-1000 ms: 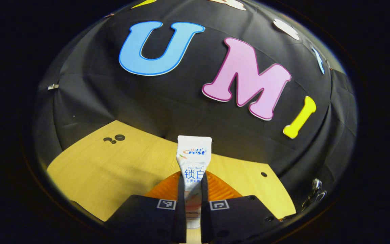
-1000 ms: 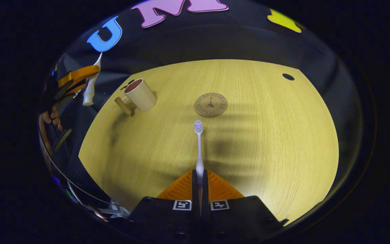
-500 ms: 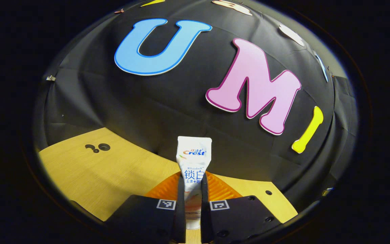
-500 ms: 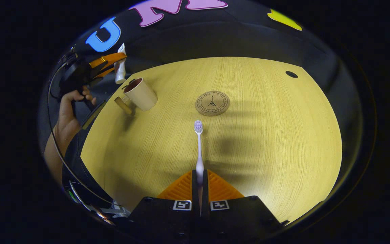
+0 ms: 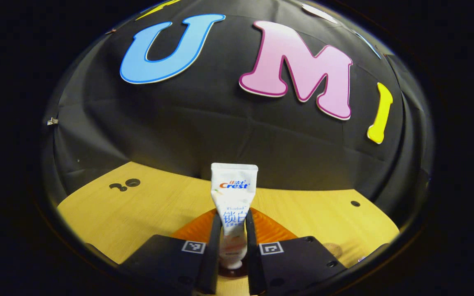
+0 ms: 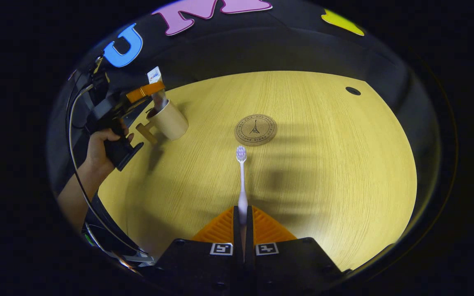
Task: Put the toothbrush and toothpaste on the desktop into the cup, then pick up the cup and place it on the coaster on the desktop.
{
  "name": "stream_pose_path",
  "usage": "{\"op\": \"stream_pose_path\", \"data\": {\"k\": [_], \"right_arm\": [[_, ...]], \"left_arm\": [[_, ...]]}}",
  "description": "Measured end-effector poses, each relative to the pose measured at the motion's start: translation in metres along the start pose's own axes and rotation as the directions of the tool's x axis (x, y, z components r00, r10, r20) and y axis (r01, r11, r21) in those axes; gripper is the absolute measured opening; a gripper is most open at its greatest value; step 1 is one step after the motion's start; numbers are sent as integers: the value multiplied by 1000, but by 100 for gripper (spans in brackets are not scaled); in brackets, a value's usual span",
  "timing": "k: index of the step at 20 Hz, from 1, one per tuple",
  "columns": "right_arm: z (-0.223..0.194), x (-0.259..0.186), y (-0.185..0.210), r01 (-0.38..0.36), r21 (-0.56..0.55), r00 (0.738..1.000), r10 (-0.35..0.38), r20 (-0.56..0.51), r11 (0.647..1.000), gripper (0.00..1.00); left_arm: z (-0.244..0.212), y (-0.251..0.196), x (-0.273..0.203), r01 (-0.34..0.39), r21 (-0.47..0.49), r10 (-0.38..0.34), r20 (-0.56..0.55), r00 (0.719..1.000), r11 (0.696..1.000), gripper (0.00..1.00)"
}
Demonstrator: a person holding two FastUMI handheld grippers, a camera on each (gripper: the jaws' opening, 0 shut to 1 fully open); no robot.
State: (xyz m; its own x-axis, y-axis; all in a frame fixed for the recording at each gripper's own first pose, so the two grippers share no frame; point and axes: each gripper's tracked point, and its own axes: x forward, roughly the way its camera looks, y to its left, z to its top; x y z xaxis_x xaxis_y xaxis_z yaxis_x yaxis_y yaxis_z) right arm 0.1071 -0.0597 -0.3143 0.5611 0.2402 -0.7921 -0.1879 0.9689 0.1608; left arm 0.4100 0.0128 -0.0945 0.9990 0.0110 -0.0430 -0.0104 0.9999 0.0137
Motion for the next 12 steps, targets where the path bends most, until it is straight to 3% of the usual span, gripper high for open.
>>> {"op": "stream_pose_path", "data": {"k": [2,5,12], "right_arm": [[0,1,3,-1,-2,1000,1,0,1000,5],[12,0,13,-18,0,999,18,35,1000,5],[82,-13,58,-86,-48,978,94,186,995,5]], "left_arm": [[-5,5,-16,-23,12,23,-28,999,1000,43],[4,13,-54,-57,31,58,-21,998,998,100],[-26,30,-176,-131,-13,129,-111,986,991,97]]}}
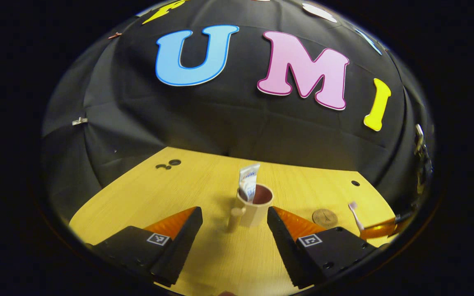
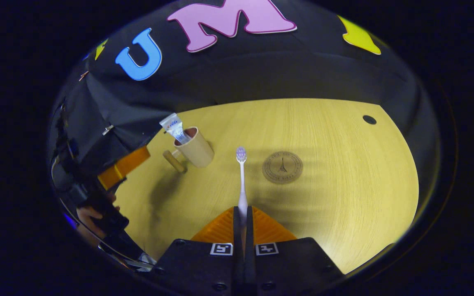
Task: Put the toothbrush and toothpaste on the desktop into the cup, then pick up the cup and place it on the coaster on the desktop.
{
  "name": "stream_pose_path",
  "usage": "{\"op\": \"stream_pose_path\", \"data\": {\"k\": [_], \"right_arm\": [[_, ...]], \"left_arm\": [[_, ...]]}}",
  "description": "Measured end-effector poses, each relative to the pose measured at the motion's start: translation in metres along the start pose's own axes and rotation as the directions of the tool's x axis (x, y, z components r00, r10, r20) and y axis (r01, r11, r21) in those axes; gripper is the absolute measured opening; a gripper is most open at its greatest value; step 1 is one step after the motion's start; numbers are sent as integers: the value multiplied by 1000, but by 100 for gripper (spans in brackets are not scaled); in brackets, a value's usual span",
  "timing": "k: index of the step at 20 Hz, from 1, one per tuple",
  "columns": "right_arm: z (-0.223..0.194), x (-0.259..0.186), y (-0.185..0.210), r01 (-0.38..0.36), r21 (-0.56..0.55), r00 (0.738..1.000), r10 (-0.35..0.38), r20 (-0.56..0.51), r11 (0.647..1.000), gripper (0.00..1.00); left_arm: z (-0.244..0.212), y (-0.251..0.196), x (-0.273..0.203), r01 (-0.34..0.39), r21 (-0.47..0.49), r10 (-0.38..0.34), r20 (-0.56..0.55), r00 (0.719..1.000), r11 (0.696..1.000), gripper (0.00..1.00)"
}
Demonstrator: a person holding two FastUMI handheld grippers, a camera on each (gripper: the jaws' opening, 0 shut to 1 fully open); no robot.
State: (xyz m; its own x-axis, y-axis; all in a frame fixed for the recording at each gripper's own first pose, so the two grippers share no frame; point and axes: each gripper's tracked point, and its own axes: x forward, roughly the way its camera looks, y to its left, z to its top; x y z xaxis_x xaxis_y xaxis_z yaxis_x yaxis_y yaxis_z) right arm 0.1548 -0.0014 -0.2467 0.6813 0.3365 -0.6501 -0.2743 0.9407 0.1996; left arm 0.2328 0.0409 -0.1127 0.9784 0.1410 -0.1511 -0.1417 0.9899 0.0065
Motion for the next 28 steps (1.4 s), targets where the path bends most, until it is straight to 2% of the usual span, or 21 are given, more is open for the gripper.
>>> {"op": "stream_pose_path", "data": {"k": [3,9,10,11,14,16,21,24,28], "right_arm": [[49,14,23,-36,-28,995,38,97,999,5],[102,41,67,-96,-54,974,105,200,994,5],[110,46,73,-97,-52,968,107,225,994,0],[120,50,79,-102,-45,960,110,257,994,5],[140,69,100,-124,-42,935,131,329,991,5],[148,84,116,-146,-45,925,153,347,988,5],[169,130,140,-147,-89,892,171,419,985,5],[168,160,140,-139,-83,885,162,437,987,5],[170,173,137,-127,-83,865,151,479,988,5]], "left_arm": [[-14,1,-54,-12,-48,11,-13,1000,999,98],[-47,16,-89,-50,-86,45,-61,997,995,98],[-54,21,-93,-60,-90,53,-74,996,994,97],[-61,27,-97,-75,-94,67,-89,994,993,97],[-77,43,-113,-116,-127,102,-114,988,985,98],[-86,54,-117,-141,-154,121,-131,984,978,98],[-110,75,-116,-173,-167,145,-167,975,971,98],[-115,78,-111,-161,-171,132,-172,976,972,98],[-124,81,-102,-147,-174,116,-175,978,974,98]]}}
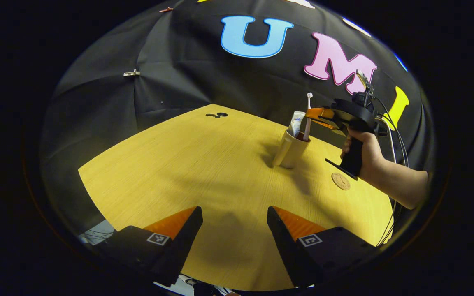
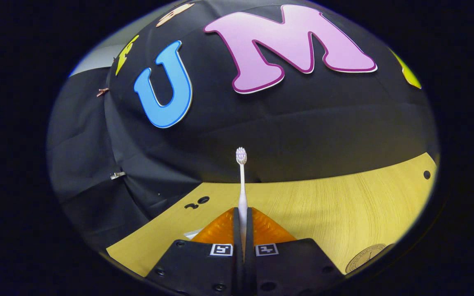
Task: Put the toothbrush and toothpaste on the desktop into the cup, then pick up the cup and place it on the coaster on the desktop.
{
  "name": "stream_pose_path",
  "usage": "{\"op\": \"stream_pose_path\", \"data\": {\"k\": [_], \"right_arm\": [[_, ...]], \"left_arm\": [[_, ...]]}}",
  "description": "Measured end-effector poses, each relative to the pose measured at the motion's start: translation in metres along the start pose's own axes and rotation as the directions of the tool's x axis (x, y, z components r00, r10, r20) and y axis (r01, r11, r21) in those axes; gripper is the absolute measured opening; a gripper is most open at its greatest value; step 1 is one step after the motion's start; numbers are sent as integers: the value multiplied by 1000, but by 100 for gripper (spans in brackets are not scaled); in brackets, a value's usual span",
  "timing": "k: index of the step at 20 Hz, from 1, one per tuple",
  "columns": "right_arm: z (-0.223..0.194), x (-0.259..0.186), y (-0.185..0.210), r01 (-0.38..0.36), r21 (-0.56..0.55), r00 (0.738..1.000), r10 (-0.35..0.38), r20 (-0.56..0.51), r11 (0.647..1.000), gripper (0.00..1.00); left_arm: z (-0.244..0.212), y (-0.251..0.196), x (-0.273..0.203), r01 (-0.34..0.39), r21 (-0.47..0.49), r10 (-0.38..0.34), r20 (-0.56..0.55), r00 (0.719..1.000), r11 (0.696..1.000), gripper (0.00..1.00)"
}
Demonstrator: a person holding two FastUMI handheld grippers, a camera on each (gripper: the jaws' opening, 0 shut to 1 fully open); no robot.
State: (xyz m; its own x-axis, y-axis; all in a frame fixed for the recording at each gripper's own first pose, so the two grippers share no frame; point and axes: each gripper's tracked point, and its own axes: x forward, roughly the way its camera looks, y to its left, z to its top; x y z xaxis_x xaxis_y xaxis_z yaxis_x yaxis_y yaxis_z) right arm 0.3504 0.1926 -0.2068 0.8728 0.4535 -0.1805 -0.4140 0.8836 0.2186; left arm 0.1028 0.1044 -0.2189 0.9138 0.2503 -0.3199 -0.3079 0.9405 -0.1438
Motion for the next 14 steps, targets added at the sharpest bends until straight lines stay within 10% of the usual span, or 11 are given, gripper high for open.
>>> {"op": "stream_pose_path", "data": {"k": [8,11,14], "right_arm": [[-24,-3,-2,6,-37,999,-4,32,999,16],[-23,-20,-14,19,-31,999,-18,32,999,68],[-12,-42,-41,56,-37,998,-55,37,998,96]], "left_arm": [[-13,1,10,10,-2,-10,-24,1000,1000,98],[-10,-2,12,14,10,-14,-28,1000,1000,98],[3,-7,17,24,43,-23,-12,1000,999,98]]}}
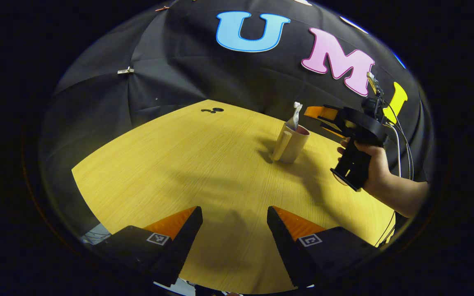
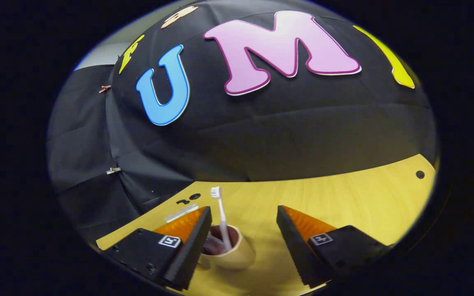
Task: Put the toothbrush and toothpaste on the desktop into the cup, then pick up the cup and place it on the coaster on the desktop.
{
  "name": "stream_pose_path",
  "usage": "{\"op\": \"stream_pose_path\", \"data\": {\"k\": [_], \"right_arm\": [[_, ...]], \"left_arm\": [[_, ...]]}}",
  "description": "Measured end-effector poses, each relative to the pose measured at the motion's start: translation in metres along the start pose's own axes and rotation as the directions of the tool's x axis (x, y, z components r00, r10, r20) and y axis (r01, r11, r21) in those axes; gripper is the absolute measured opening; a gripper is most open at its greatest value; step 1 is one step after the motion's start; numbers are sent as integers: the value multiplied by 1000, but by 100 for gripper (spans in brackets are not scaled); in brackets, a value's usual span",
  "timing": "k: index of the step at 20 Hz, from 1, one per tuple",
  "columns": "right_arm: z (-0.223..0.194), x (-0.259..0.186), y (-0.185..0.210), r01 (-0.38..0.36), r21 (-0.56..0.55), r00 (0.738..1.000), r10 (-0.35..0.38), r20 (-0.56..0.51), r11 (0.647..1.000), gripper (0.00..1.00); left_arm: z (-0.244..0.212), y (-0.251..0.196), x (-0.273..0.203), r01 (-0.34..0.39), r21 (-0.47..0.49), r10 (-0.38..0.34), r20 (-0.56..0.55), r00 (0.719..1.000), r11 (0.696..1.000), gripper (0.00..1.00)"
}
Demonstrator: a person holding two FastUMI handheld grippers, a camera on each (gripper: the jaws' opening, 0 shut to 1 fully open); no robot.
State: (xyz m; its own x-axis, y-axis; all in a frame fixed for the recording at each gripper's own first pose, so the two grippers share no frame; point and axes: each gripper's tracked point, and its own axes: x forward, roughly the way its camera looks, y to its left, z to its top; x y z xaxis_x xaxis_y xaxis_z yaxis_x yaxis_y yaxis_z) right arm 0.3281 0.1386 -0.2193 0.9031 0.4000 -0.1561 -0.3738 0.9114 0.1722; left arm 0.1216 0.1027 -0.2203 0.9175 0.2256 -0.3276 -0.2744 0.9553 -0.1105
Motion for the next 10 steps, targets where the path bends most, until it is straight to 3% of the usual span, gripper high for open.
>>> {"op": "stream_pose_path", "data": {"k": [5,10], "right_arm": [[19,-36,-67,113,2,994,-113,7,994,98],[26,-76,-131,225,-7,974,-225,1,974,98]], "left_arm": [[41,-10,20,45,59,-47,31,998,997,98],[82,-37,49,142,144,-148,33,988,979,98]]}}
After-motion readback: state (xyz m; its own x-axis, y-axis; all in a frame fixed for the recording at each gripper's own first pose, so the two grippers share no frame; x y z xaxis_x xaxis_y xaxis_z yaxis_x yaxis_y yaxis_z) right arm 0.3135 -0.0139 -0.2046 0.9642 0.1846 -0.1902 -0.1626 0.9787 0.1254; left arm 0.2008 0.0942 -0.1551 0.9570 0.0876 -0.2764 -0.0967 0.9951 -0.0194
